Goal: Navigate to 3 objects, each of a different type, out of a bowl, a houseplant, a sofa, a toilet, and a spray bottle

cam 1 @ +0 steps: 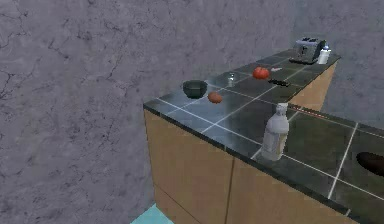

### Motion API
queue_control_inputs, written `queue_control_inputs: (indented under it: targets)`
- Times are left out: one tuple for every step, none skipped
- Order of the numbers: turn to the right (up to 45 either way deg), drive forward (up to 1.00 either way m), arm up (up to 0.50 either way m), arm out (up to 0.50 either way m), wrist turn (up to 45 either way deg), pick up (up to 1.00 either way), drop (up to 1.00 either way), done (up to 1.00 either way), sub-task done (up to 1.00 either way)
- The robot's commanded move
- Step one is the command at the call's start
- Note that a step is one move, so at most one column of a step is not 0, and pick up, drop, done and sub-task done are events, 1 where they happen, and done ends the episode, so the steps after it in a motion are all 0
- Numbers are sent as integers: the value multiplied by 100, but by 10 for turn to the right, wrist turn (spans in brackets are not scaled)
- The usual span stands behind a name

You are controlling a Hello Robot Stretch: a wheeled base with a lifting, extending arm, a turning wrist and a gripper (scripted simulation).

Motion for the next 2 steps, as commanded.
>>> queue_control_inputs:
  targets:
    - [0,0,0,0,0,0,0,0,100]
    - [-450,0,0,0,0,0,0,0,0]
